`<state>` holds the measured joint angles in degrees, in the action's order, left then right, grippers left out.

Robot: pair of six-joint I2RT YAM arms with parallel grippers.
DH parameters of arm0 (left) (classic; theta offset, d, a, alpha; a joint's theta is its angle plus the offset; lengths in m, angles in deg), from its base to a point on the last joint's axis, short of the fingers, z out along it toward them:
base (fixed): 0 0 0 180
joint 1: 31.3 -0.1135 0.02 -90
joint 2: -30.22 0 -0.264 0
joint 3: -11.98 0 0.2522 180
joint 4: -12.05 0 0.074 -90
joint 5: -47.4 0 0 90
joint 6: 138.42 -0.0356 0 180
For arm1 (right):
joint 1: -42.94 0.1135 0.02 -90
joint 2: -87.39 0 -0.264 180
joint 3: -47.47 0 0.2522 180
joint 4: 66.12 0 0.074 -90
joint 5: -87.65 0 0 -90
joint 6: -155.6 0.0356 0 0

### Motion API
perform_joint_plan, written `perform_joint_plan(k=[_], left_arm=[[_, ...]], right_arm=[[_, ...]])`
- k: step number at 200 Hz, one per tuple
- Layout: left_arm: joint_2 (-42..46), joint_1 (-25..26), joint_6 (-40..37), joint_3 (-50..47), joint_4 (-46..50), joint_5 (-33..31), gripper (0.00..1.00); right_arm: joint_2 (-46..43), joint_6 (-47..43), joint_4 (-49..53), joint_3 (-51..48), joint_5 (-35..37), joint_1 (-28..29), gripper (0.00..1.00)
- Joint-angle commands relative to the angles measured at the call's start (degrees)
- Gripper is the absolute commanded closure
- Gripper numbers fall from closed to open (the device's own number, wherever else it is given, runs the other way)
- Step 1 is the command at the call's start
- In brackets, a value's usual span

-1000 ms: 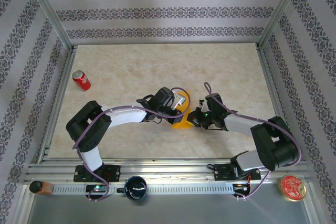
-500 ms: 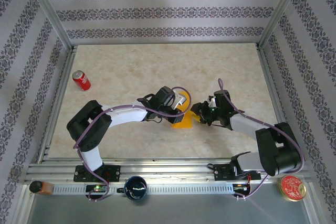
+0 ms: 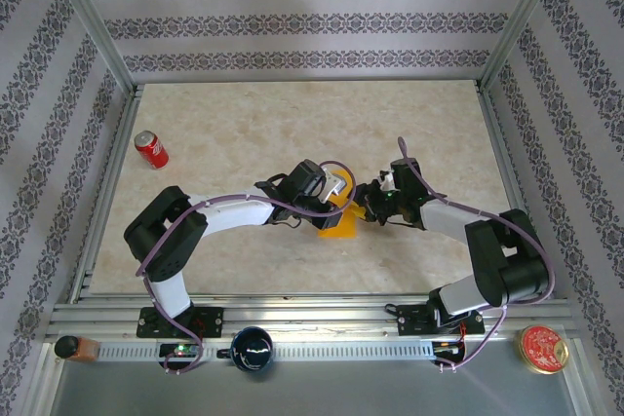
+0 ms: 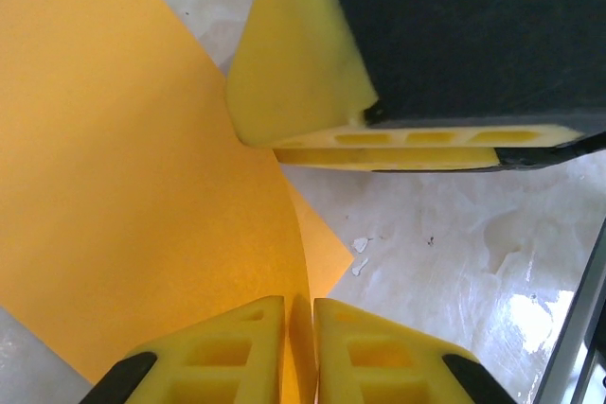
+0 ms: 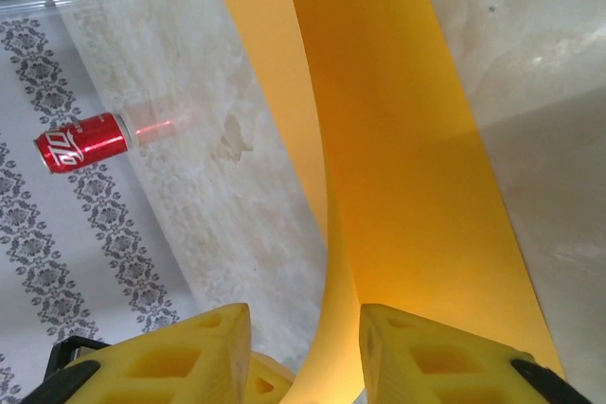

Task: Fold a paper plane with a square sheet of paper (pick it up from the middle)
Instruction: Fold the triangle a second time at the center of the table.

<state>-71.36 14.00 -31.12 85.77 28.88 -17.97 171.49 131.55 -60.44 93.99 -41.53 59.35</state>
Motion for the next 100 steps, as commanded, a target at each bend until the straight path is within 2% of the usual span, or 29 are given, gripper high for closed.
perform_joint_plan(k=[1, 60, 100], left_arm=[[-0.5, -0.5, -1.8, 1.0, 1.7, 0.6, 0.81], [0.1, -0.5, -2.7, 0.7, 2.2, 0.2, 0.82], [0.1, -0.5, -3.0, 0.6, 2.6, 0.3, 0.82]], right_arm=[[0.3, -1.1, 0.6, 1.2, -1.0, 0.7, 0.69], [1.9, -1.9, 1.2, 1.5, -1.3, 0.5, 0.83], [2.0, -1.9, 1.3, 1.7, -1.3, 0.4, 0.87]])
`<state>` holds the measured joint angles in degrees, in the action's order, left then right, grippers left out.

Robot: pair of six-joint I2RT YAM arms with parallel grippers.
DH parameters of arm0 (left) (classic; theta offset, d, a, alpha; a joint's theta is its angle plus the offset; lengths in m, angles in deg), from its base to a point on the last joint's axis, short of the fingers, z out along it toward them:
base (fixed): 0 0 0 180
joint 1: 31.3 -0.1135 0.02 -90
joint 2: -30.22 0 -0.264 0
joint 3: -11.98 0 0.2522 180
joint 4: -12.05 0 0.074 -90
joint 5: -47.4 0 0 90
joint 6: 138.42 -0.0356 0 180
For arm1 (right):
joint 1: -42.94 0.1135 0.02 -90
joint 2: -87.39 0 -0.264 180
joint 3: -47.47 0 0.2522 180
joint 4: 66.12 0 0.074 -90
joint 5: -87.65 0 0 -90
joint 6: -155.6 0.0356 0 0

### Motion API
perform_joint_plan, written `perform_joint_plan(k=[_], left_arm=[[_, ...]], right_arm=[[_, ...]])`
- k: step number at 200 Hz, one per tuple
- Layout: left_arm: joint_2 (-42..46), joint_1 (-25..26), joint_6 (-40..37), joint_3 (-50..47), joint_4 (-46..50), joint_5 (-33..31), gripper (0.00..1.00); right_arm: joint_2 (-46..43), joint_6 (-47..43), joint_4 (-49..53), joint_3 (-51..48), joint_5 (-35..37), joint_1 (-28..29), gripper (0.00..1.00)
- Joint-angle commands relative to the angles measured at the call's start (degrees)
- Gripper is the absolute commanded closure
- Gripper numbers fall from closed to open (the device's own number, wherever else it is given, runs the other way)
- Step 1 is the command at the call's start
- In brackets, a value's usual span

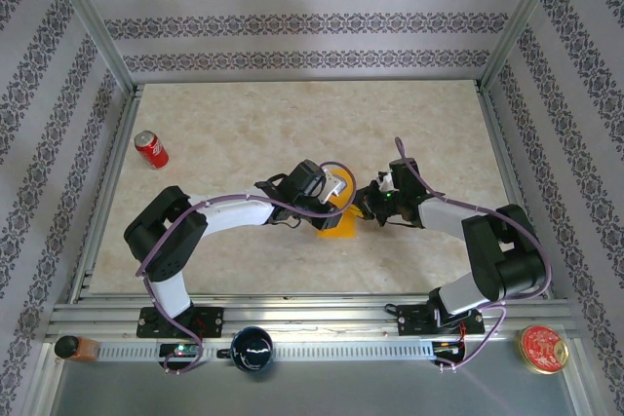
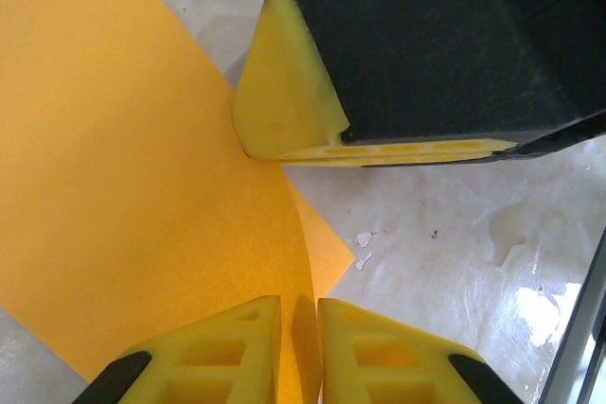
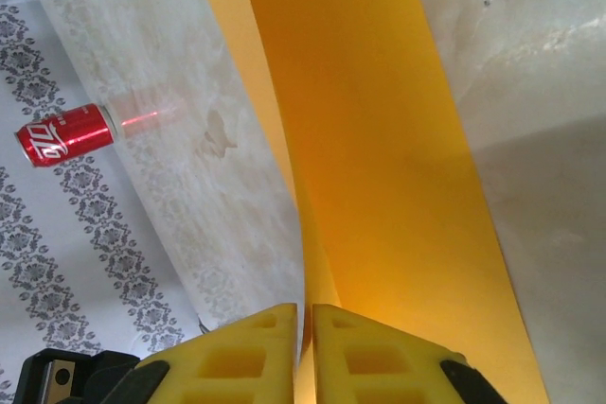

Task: Fold a paper plane with a square sheet of paper (pick it up from the middle)
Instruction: Fold the triangle a second time at the center of the table.

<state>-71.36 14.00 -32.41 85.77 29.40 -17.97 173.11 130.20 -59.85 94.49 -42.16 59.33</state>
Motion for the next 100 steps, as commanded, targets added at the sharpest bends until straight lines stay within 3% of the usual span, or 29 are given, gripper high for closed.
perform_joint_plan(k=[1, 67, 100], left_arm=[[0.1, -0.5, -1.7, 0.7, 2.1, 0.3, 0.82], [1.1, -0.5, -2.2, -0.2, 2.5, 0.0, 0.81], [1.4, -0.5, -2.0, -0.3, 2.0, 0.3, 0.89]], right_arm=[[0.3, -0.5, 0.7, 1.2, -0.7, 0.4, 0.87], [0.2, -1.2, 0.8, 1.2, -0.5, 0.1, 0.96], [0.4, -1.3, 0.9, 1.3, -0.6, 0.1, 0.96]])
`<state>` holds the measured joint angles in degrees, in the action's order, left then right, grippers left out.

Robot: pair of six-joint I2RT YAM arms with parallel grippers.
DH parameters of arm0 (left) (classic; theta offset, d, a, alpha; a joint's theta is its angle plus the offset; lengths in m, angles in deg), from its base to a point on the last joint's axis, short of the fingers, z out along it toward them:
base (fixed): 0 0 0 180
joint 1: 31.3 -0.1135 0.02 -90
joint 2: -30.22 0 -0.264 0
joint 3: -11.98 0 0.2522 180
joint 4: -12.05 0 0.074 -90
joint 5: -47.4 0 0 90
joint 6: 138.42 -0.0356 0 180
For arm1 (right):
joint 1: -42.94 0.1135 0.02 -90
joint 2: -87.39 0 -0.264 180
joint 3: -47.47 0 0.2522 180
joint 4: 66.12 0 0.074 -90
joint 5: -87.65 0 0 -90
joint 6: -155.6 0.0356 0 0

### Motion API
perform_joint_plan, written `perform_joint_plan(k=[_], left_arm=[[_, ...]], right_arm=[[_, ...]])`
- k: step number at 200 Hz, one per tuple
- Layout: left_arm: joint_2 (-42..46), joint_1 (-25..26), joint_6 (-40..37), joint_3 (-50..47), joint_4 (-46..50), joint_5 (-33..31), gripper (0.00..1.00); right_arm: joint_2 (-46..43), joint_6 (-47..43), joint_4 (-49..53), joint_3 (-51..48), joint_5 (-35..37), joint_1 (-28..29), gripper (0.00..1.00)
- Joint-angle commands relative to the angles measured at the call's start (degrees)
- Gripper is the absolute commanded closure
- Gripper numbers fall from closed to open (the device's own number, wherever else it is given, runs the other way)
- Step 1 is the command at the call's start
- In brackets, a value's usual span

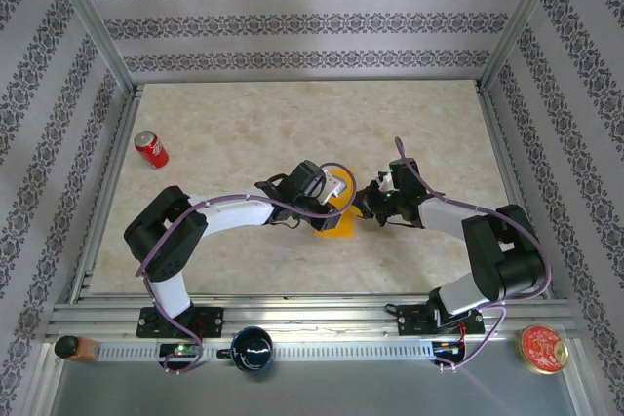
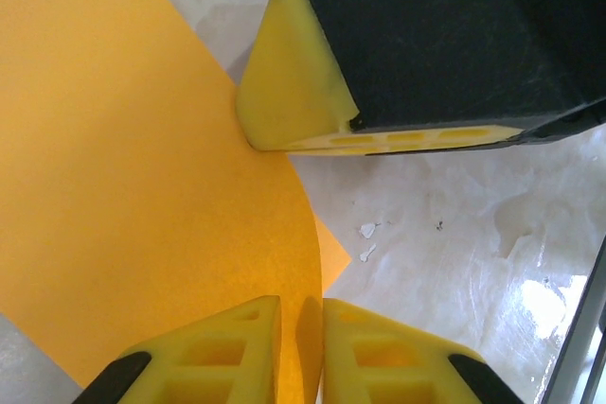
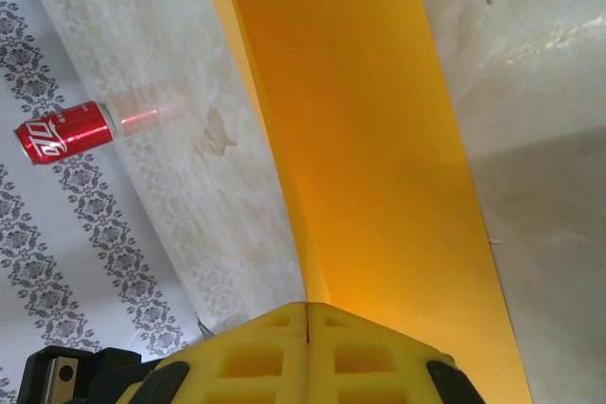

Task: Fold a paper plane with a square sheet of paper (pick it up from the middle)
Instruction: Fold the triangle a second time at the center of the table.

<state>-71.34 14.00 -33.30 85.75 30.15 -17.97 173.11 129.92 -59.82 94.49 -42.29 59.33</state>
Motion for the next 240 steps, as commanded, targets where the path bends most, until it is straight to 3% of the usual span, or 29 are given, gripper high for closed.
perform_joint_plan(k=[1, 32, 75, 99, 127, 157, 211, 240], left_arm=[[1.4, -0.5, -1.1, -0.3, 1.2, 0.3, 0.89], [1.4, -0.5, -0.7, -0.4, 0.6, 0.2, 0.95], [1.5, -0.5, 0.4, -0.2, -0.2, 0.2, 0.96], [1.1, -0.4, 1.1, 0.3, -0.3, 0.1, 0.96], [0.2, -0.5, 1.3, 1.1, 0.6, 0.9, 0.95], [-0.2, -0.5, 1.1, 1.6, 1.3, 1.2, 0.95], [-0.7, -0.5, 1.2, 2.4, 2.4, 1.2, 0.96], [-1.0, -0.5, 1.4, 2.7, 2.8, 1.1, 0.96]], right_arm=[[0.3, -1.0, 0.9, 1.3, -0.5, 0.1, 0.96], [0.0, -1.4, 1.3, 1.3, -0.5, 0.1, 0.94], [-4.7, -5.0, 3.9, -0.9, 2.1, 0.1, 0.75], [-8.7, -7.0, 7.5, -3.5, 6.6, 0.1, 0.72], [-10.5, -7.7, 8.0, -5.9, 7.0, 0.9, 0.85], [-6.9, -7.1, 5.3, -6.1, 4.9, 3.9, 0.98], [-1.0, -8.8, 7.6, -2.7, 6.7, 6.8, 1.0], [1.1, -13.4, 15.2, -0.8, 9.2, 6.7, 1.0]])
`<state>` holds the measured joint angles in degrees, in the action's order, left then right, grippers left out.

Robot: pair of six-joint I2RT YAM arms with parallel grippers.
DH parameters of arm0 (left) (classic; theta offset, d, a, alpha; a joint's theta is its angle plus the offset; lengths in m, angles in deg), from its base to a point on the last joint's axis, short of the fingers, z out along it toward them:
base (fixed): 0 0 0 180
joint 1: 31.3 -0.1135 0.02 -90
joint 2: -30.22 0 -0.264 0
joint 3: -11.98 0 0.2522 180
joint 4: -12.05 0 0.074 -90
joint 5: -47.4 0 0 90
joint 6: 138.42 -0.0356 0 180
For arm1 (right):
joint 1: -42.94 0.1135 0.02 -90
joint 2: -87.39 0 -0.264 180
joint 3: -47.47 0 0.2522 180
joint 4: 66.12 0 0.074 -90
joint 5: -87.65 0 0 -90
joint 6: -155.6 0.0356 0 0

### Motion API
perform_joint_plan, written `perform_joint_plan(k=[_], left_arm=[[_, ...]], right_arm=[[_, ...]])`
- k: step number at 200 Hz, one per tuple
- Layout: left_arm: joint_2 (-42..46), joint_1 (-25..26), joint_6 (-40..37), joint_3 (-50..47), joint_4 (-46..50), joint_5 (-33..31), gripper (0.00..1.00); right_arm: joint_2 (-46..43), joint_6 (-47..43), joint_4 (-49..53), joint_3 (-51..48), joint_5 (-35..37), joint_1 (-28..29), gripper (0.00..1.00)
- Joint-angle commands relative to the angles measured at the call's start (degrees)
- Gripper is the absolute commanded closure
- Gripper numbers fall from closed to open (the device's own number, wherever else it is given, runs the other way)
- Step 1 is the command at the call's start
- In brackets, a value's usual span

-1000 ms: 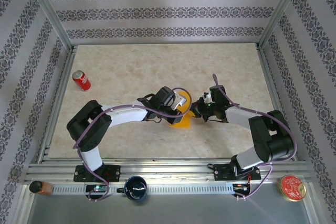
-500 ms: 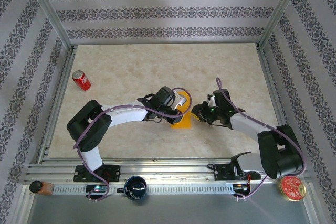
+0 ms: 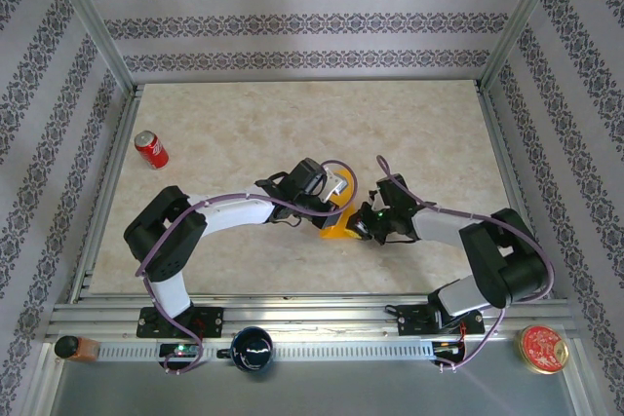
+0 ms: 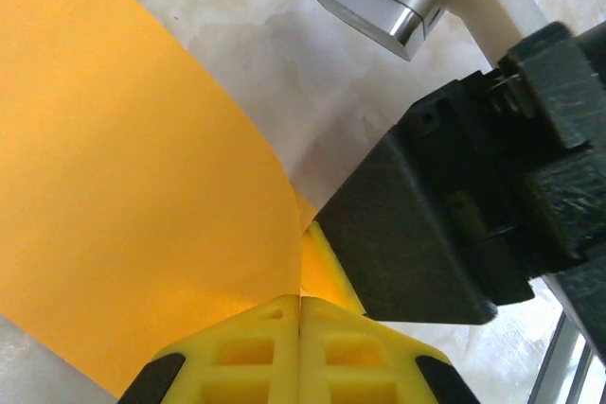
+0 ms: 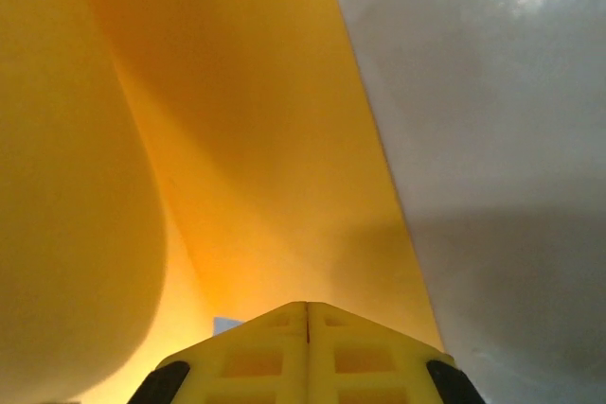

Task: Fold a paper plane with a square sheet of paper (pick it up from the middle)
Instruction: Fold the triangle a second time at the center of the table.

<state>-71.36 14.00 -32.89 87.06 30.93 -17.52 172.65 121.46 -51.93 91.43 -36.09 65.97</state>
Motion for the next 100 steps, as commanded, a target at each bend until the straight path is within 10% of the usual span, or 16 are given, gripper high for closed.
perform_joint_plan(k=[1, 100], left_arm=[[-1.0, -0.5, 1.0, 1.4, 2.0, 0.7, 0.96], [-6.5, -2.5, 1.5, 5.2, 2.8, 4.2, 0.93]], right_arm=[[1.6, -5.2, 7.7, 2.4, 3.2, 0.1, 1.0], [3.7, -17.5, 20.2, 7.5, 7.1, -2.9, 0.97]])
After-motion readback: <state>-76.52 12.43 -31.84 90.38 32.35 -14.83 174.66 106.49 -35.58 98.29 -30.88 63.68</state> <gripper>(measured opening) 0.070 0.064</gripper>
